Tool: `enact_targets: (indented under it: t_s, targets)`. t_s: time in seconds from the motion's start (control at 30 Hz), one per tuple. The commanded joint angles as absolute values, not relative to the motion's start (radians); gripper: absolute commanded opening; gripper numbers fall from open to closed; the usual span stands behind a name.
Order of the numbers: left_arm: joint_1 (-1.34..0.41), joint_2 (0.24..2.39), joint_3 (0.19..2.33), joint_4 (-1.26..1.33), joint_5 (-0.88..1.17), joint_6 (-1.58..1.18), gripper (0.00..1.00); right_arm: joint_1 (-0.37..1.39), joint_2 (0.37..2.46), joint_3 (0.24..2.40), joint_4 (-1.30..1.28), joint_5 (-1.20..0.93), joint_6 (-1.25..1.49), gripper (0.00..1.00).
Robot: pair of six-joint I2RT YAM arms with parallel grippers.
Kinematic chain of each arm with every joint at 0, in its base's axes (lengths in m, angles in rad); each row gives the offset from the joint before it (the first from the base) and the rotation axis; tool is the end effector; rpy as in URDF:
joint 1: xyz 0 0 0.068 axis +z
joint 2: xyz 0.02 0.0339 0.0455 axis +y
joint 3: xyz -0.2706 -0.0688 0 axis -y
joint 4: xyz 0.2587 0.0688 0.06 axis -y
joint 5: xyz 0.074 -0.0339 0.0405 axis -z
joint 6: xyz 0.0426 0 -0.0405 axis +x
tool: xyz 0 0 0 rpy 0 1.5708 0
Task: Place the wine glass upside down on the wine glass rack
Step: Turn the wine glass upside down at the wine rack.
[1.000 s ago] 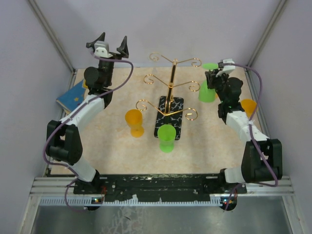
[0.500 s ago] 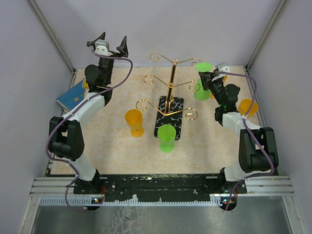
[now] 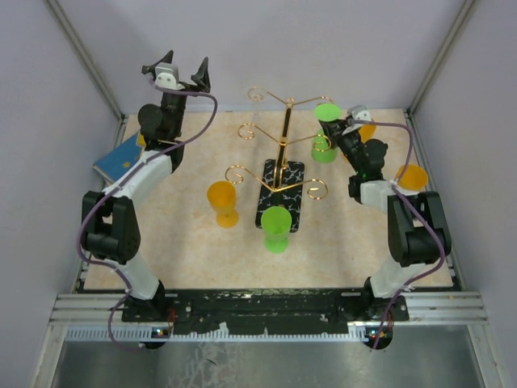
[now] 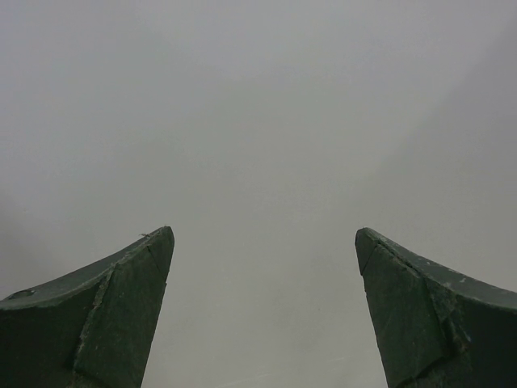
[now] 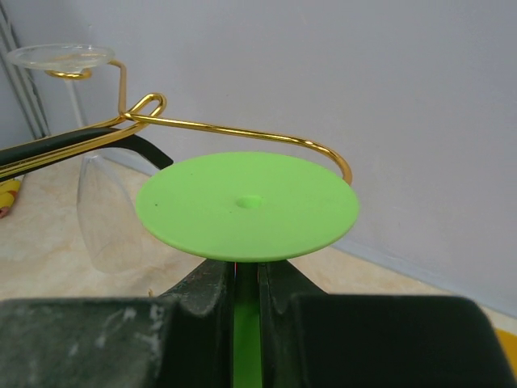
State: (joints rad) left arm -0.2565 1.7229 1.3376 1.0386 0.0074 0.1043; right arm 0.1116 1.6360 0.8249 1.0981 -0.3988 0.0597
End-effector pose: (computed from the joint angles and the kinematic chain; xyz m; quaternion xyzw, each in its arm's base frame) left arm 0.4022 -0.1058 0.4102 0.0827 0.4350 -0.0698 0.8939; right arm 0.3638 0.0574 0.2693 -0.1738 0.5825 0.1853 0.7721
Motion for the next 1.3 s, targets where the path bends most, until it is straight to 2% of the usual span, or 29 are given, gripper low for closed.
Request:
enact_targets:
  t_s: [0.0, 0.5, 1.03, 1.27]
  targets:
    - [-0.242, 1.735, 1.38, 1.038, 0.028, 0.09, 0.99, 0.148, 1.7, 0.898, 1.224, -0.389, 0.048, 0.0]
    - [-0.21, 1.759, 1.407, 1.028, 0.062, 0.058, 0.99, 0.21, 1.819, 1.003, 1.267, -0.273, 0.035, 0.0]
    - [-0.186, 1.756, 1.384, 1.035, 0.085, 0.014, 0.99, 0.24, 1.877, 1.042, 1.341, -0.046, -0.027, 0.0]
    - [-0.184, 1.762, 1.388, 1.037, 0.09, 0.009, 0.99, 0.25, 1.908, 1.069, 1.361, 0.055, -0.051, 0.07]
